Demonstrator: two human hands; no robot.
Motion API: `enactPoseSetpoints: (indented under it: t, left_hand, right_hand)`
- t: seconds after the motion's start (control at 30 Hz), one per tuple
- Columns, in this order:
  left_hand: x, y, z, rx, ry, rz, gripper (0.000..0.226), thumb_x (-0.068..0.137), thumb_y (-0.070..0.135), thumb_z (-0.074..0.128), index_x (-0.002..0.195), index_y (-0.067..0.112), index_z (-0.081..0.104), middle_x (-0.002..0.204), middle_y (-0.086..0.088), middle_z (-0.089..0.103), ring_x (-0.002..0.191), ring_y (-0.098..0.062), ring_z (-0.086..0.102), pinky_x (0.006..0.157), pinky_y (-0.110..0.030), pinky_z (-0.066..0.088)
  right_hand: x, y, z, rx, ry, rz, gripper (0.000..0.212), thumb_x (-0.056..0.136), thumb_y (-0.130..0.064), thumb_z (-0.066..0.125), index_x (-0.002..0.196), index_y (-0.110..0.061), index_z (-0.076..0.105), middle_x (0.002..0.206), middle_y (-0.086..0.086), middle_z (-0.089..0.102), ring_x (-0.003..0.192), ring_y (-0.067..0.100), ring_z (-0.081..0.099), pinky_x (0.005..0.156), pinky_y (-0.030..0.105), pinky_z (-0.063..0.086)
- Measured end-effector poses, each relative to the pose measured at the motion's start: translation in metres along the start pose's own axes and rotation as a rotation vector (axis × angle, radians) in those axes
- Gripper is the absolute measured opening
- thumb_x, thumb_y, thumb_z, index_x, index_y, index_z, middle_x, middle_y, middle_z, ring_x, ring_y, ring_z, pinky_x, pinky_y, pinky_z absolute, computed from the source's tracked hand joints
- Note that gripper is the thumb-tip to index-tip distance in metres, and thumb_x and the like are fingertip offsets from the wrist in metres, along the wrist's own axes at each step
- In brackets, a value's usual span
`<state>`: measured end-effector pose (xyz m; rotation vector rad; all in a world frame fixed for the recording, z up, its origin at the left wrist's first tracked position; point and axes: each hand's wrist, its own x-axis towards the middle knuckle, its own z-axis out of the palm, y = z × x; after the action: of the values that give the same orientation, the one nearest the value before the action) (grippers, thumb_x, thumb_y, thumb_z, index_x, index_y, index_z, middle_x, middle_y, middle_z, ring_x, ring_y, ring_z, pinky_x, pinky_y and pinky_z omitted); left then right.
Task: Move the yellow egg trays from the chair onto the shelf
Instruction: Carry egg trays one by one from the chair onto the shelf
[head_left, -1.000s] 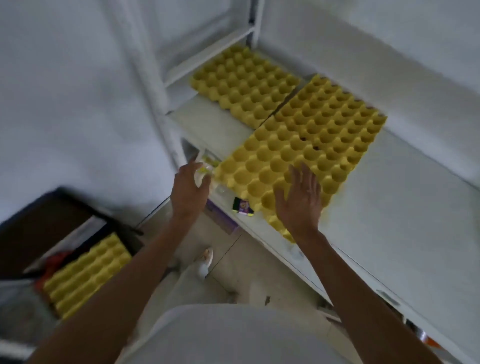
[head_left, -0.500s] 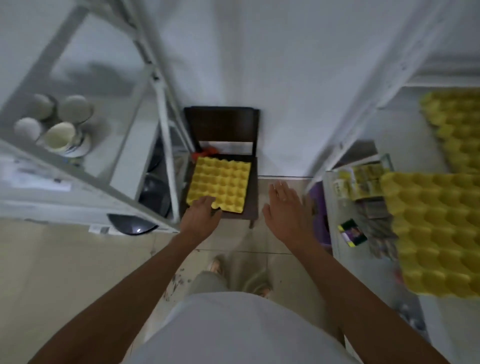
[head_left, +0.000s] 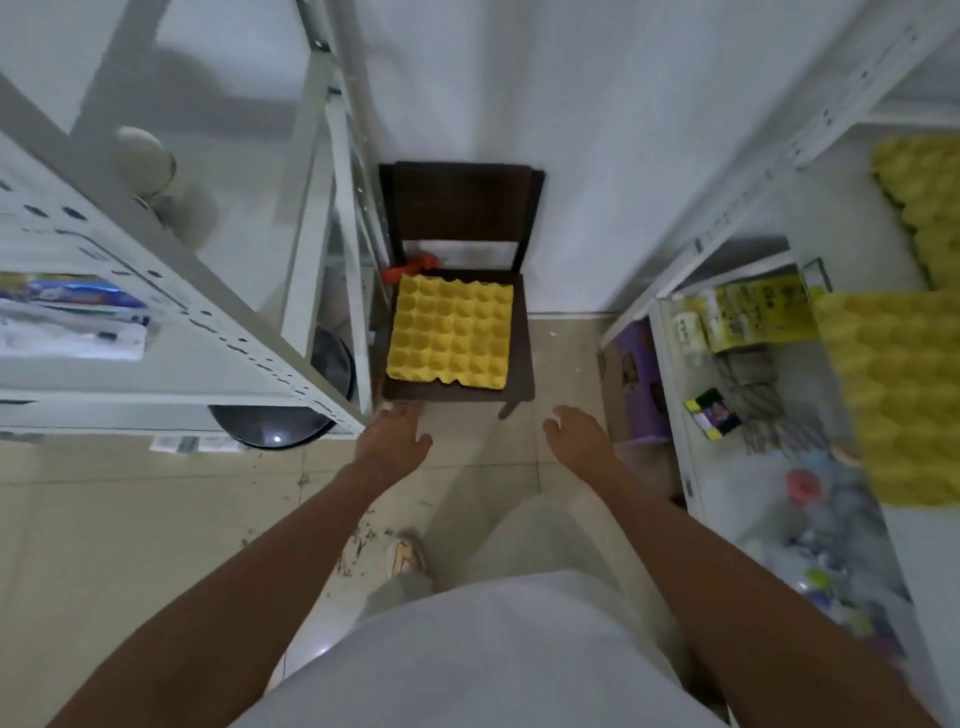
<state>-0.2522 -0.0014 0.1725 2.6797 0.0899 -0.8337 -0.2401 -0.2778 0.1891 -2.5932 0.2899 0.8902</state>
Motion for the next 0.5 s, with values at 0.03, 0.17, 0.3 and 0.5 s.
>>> enactPoseSetpoints:
  t: [0.03, 0.17, 0.3, 0.5]
  left_hand:
    - [0.006, -0.003, -0.001, -0.03, -0.019, -0.013, 0.053, 0.094, 0.029, 0.054, 0.144, 0.017, 0.046, 0.139, -0.014, 0.055, 0.127, -0.035, 0.05, 0.1, -0.048, 0.048]
    - [0.021, -0.017, 0.004, -0.145, -0.067, -0.074, 0.054, 0.096, 0.027, 0.054, 0.147, 0.013, 0.045, 0.145, -0.013, 0.052, 0.133, -0.034, 0.048, 0.107, -0.047, 0.043]
    - [0.058, -0.027, 0.003, -0.068, -0.117, -0.093, 0.051, 0.096, 0.027, 0.054, 0.144, 0.01, 0.047, 0.142, -0.013, 0.053, 0.129, -0.032, 0.052, 0.104, -0.045, 0.046]
    - [0.11, -0.026, 0.006, 0.119, -0.218, -0.082, 0.051, 0.097, 0.03, 0.051, 0.144, 0.01, 0.045, 0.135, -0.012, 0.054, 0.122, -0.032, 0.056, 0.096, -0.045, 0.051]
  right_hand:
    - [0.0, 0.001, 0.002, 0.025, -0.017, 0.033, 0.049, 0.107, -0.029, 0.038, 0.146, 0.0, 0.048, 0.151, 0.019, 0.047, 0.14, 0.034, 0.042, 0.115, 0.041, 0.035]
    - [0.003, 0.008, 0.009, 0.078, -0.029, 0.1, 0.038, 0.106, -0.024, 0.04, 0.117, 0.007, 0.059, 0.125, 0.025, 0.06, 0.121, 0.037, 0.056, 0.095, 0.037, 0.042]
    - [0.049, -0.002, 0.003, 0.157, -0.044, 0.127, 0.028, 0.104, -0.022, 0.04, 0.097, -0.001, 0.056, 0.116, 0.025, 0.063, 0.112, 0.037, 0.059, 0.082, 0.034, 0.037]
    - [0.159, -0.036, 0.004, 0.227, -0.128, 0.109, 0.037, 0.105, -0.021, 0.039, 0.119, 0.001, 0.066, 0.126, 0.023, 0.063, 0.121, 0.04, 0.057, 0.094, 0.037, 0.043]
